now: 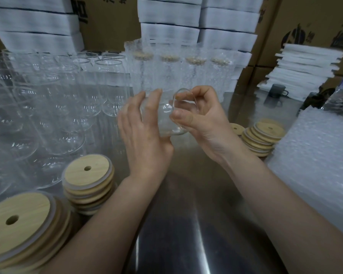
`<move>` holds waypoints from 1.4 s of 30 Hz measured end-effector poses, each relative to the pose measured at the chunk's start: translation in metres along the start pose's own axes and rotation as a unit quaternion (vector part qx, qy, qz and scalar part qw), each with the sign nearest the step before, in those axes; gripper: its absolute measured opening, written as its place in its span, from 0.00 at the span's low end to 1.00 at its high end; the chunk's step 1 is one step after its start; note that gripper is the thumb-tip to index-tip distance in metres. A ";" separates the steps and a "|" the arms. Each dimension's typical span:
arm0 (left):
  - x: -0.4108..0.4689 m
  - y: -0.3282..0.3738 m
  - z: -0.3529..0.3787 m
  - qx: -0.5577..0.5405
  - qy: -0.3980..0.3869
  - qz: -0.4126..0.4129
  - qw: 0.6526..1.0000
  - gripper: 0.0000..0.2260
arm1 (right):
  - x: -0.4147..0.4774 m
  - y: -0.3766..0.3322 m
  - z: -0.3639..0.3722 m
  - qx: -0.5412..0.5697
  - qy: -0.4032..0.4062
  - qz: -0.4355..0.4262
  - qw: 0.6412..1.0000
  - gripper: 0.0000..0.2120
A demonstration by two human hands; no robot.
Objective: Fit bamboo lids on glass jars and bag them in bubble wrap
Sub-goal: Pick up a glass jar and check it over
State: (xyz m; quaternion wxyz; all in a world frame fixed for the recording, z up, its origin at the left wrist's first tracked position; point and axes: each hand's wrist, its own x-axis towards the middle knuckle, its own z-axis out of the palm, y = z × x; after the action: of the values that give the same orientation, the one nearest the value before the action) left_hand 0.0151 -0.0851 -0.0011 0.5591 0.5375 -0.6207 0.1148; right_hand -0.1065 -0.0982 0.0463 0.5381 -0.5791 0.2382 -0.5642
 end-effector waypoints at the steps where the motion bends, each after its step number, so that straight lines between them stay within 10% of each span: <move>1: 0.000 0.001 0.000 0.001 -0.006 0.010 1.000 0.40 | 0.000 0.000 0.001 0.010 0.004 0.004 1.000 0.24; 13: -0.003 0.005 0.001 0.006 -0.017 0.006 1.000 0.39 | 0.005 0.003 -0.010 0.091 0.057 0.042 0.993 0.03; 21: 0.001 0.010 -0.004 -0.033 0.008 -0.055 0.998 0.39 | 0.003 0.004 -0.009 0.004 -0.031 0.035 0.999 0.32; 28: 0.003 0.021 -0.009 -0.083 -0.085 -0.078 0.990 0.42 | 0.007 0.006 -0.013 0.062 0.005 0.054 0.997 0.20; 36: 0.005 0.019 -0.009 -0.158 -0.157 -0.168 0.960 0.34 | 0.007 0.007 -0.025 0.126 -0.023 0.101 0.987 0.40; 42: 0.008 0.020 -0.014 -0.334 -0.245 -0.244 0.877 0.33 | 0.005 0.001 -0.028 0.195 -0.055 0.129 0.971 0.41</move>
State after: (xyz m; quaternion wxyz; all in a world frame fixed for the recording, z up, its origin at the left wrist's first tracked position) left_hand 0.0089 -0.0706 0.0194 0.5454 0.4642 -0.5886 -0.3750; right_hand -0.1302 -0.1130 0.0412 0.7214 -0.4572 0.1666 -0.4927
